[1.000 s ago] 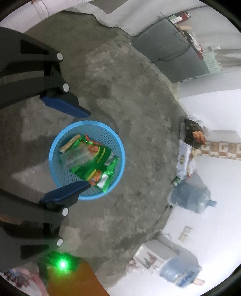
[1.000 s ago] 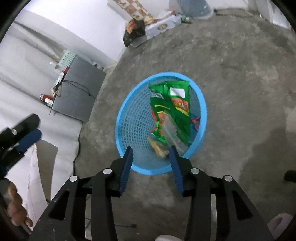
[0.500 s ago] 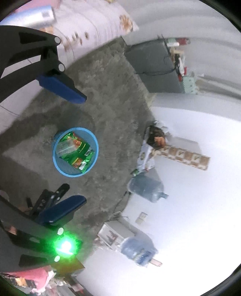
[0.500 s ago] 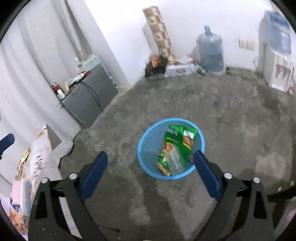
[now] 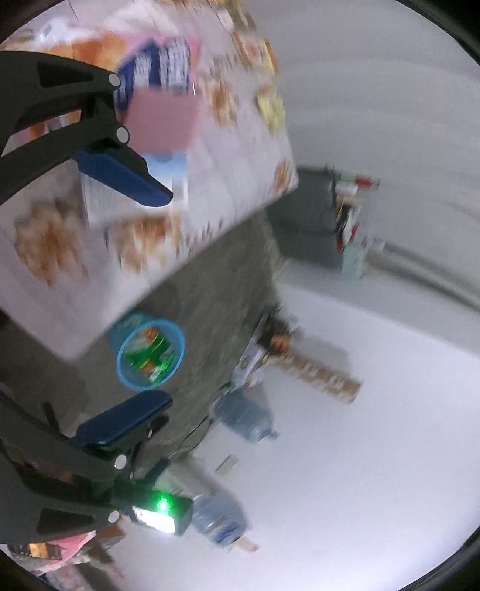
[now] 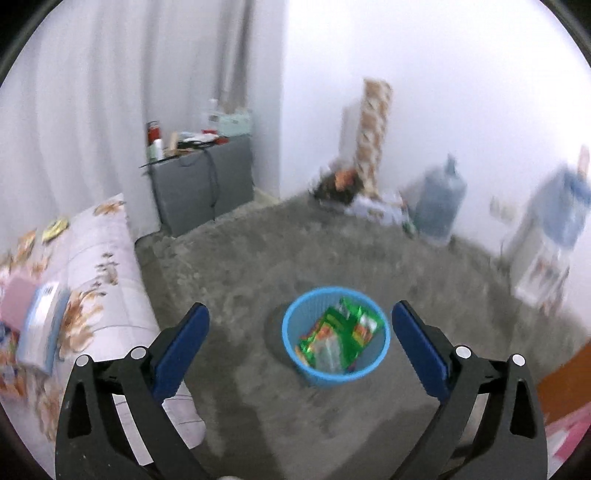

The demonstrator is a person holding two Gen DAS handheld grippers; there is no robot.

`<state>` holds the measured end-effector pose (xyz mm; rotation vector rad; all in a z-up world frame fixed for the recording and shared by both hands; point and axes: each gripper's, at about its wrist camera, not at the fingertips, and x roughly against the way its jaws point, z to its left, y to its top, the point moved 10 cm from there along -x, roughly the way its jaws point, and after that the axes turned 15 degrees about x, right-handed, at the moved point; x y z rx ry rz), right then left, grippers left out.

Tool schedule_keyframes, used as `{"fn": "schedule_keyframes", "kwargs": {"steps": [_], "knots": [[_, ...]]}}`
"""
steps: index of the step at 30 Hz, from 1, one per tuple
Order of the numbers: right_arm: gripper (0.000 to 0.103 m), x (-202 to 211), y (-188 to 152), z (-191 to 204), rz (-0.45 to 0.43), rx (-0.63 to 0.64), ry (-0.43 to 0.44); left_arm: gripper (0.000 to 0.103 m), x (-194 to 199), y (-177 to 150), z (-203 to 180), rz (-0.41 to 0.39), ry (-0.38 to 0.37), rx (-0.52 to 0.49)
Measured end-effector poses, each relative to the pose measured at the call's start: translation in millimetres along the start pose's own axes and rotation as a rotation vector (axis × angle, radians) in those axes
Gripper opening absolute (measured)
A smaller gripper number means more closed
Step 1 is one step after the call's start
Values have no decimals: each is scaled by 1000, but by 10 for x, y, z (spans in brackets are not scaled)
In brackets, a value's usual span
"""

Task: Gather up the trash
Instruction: 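Move both open tools back to the table, then grasp the white-blue box with the right tool while the left tool grasps the pink pad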

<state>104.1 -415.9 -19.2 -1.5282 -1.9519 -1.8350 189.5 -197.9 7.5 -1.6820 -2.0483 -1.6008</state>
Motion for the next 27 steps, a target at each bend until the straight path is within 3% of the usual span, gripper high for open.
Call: {"fn": "schedule_keyframes", "kwargs": {"steps": [3,7,10,19,27], "knots": [[95,115,116,156,-46,34,56,97,293,111,383,-76,36,61],[95,298,271,381,-153,-30,280,97,744,196,892,-176,74,143],[95,360,377,542,-166,-42,377,97,990,218,1186,-230,96,182],[95,339,483,1378,-50,28,620,97,1105,8,1629,-252,132,215],[95,252,364,2237,91,114,669,97,949,-126,1773,-211,130,224]]}}
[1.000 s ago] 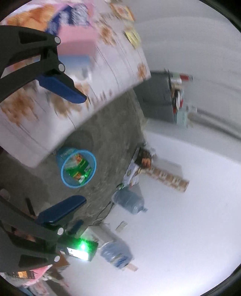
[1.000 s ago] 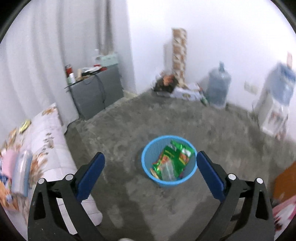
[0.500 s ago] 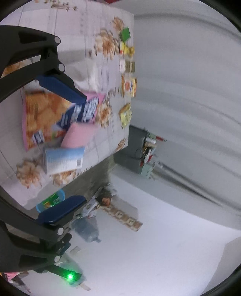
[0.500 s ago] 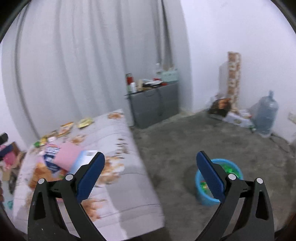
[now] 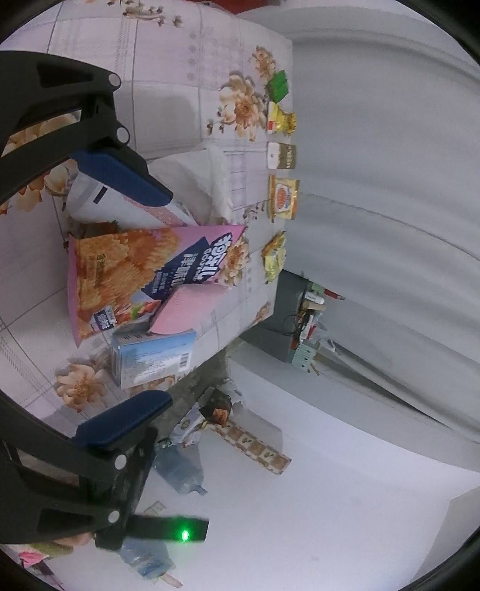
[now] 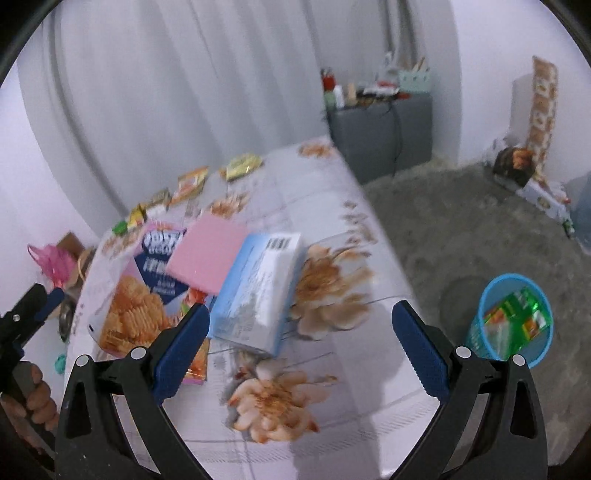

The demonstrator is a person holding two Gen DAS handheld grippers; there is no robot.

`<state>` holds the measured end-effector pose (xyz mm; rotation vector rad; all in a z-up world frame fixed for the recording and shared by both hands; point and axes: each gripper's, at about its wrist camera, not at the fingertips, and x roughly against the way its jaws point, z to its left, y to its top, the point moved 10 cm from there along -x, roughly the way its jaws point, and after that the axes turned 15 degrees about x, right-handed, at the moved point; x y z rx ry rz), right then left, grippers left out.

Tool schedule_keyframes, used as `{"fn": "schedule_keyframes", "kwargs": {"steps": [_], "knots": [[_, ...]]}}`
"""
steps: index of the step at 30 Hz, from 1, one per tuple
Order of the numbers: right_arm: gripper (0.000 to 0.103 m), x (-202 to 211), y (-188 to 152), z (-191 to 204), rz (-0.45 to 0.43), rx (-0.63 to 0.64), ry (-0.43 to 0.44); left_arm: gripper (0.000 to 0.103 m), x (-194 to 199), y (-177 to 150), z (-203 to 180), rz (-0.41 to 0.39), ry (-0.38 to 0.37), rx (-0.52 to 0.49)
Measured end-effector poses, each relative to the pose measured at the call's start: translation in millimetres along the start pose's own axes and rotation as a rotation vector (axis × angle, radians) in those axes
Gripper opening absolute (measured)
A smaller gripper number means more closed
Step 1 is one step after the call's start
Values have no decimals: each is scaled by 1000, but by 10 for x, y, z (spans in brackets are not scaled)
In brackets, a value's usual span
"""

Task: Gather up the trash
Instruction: 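Grasp the white-blue box with the right tool while the left tool grasps the pink pad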

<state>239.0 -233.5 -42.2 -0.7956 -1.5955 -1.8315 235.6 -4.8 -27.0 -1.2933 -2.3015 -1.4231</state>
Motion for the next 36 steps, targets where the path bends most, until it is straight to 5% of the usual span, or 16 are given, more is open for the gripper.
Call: {"fn": "schedule_keyframes", "kwargs": {"steps": [11,20,28,36], "knots": [[95,-853,112,285,154,91,-75,97,-289,64,58,14,41,-27],[94,-917,82,351,176,140,-80,97,-515,54,50,58,54,-47],[71,-807,-32,290,172,70,-25,97,-638,98,-34,115,51,-85],[71,-695,-140,202,151,35,-23,97,-881,114,-213,199,46,-91]]}}
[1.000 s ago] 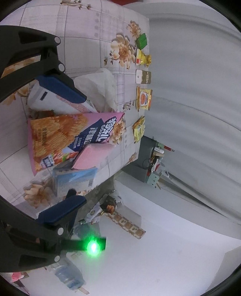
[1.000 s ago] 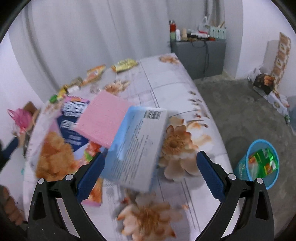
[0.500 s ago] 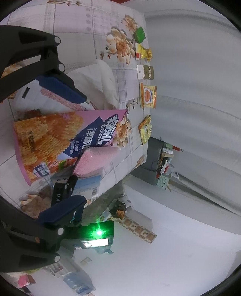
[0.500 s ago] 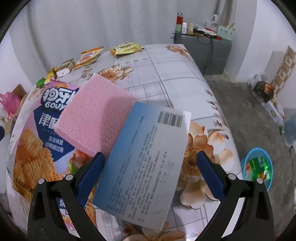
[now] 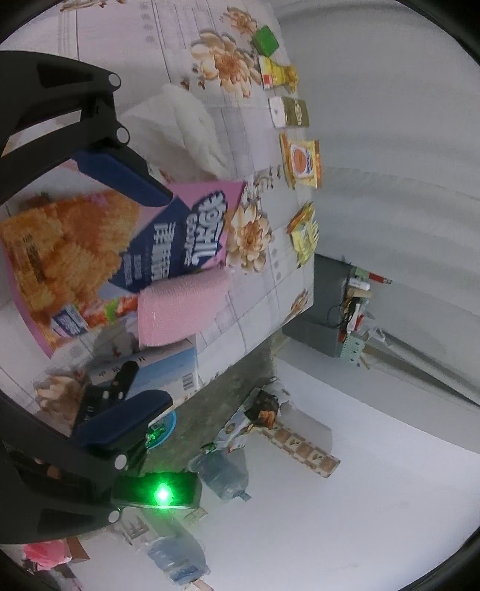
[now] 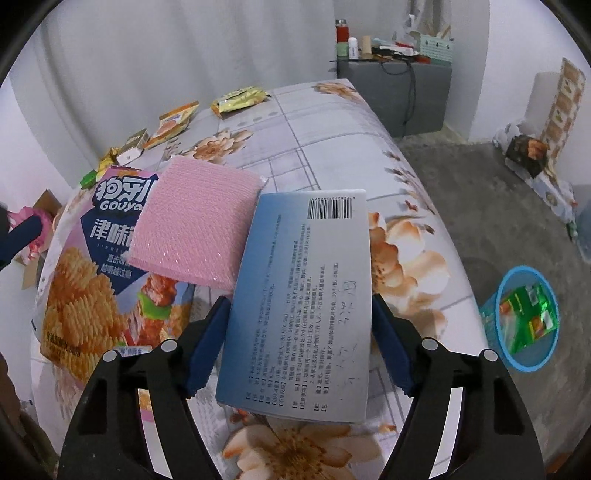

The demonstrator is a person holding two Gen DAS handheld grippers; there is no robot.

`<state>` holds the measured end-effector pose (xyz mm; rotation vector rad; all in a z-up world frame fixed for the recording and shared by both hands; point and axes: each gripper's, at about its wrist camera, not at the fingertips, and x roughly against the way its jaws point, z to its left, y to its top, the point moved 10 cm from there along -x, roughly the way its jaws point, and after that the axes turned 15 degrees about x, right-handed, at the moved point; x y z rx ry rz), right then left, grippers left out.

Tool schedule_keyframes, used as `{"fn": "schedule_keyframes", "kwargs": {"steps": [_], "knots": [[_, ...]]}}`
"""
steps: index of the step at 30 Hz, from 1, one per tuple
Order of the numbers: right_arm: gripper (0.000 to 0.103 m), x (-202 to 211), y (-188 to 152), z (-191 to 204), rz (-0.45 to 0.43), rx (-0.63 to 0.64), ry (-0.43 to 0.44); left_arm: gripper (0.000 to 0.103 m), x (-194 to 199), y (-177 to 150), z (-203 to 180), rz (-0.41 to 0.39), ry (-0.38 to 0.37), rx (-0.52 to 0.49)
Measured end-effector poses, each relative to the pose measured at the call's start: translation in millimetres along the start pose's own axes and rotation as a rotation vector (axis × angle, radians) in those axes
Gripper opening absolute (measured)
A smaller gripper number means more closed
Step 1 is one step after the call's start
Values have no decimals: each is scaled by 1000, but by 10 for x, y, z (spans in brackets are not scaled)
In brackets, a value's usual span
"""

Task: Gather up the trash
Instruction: 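Grasp the white-blue box with the right tool while the left tool grasps the pink pad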

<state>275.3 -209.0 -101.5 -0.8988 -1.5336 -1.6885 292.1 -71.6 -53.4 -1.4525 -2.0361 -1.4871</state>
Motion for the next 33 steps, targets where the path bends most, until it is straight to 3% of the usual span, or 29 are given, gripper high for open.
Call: {"fn": "schedule_keyframes", "kwargs": {"steps": [9,16,23,28,33], "knots": [[70,190,-259,-200,-34,-81,45,97,-315,-120,-237,36,52,7],[70,349,-502,-339,-59,-82,33,97,-759,-132,-275,68,177,12],[70,424,-630,-426,-86,-84,46,97,-1158,-203,-293,80,315,-95],[70,429,-670,-474,-102,-90,59,97,-1397,-274,-208,116,377,-118],[70,473,-721,-533,-117,-109,66,97,-1448,-299,-224,102,397,-165]]}}
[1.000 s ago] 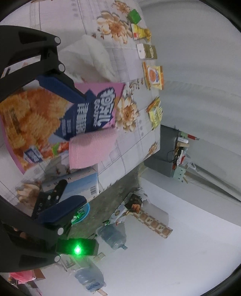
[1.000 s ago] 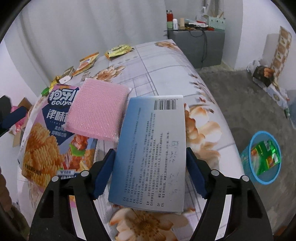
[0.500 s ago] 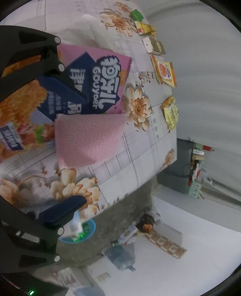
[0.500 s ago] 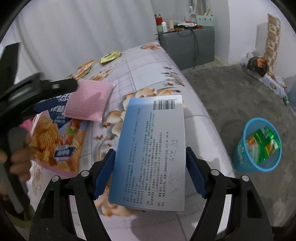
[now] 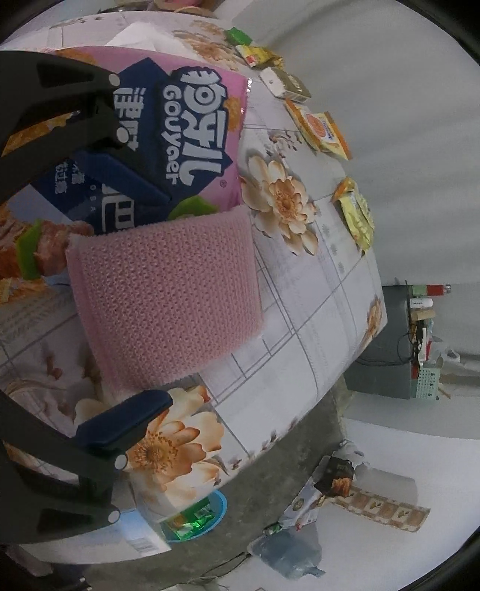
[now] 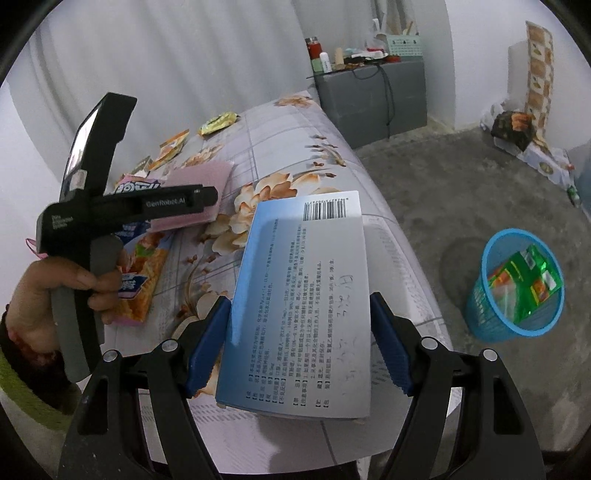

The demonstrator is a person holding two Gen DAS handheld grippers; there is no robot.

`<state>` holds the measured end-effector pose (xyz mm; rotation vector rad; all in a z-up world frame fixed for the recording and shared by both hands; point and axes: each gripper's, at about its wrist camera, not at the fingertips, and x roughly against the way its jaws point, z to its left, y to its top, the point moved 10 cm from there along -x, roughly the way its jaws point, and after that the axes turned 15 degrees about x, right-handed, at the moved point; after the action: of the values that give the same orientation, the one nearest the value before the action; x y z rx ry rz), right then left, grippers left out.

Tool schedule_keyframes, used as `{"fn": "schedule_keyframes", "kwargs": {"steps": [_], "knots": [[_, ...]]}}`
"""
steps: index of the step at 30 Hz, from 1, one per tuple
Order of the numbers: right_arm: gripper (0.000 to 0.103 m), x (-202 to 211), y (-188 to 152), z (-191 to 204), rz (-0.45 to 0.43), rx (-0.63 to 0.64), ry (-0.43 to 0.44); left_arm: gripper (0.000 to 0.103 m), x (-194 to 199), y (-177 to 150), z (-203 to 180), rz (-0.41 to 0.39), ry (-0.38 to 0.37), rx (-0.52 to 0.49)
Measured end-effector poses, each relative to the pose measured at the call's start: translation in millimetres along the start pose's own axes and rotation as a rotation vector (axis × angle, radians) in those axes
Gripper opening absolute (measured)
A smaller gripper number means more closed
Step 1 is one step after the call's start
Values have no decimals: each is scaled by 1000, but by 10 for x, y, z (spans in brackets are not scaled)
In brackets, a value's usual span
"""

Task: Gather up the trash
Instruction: 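Grasp the white-blue box with the right tool while the left tool grasps the pink pad, then lift the pink pad with the left tool while the right tool lifts the box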

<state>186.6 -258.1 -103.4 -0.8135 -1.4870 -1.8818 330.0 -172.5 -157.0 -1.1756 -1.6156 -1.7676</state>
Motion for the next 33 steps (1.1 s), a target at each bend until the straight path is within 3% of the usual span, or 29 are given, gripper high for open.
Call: {"fn": "schedule_keyframes", "kwargs": {"steps": [3,10,18,22,33], "knots": [[70,22,-14,-57,-4,-15,3,86,14,-21,-51,-4,-13,-22],[70,93,-82,-143,-3,-38,0,83,155,-220,-245,23,-70,-89],[70,184,-204,-124,19,-10,0,85,469,-668,-382,89,-163,-153],[71,182,-196,-102,34,13,-13,97,511,-646,-393,55,-134,-151],[73,118,-226,-72,71,20,-17,97,340,-585,-449,89,-144,-91]]}}
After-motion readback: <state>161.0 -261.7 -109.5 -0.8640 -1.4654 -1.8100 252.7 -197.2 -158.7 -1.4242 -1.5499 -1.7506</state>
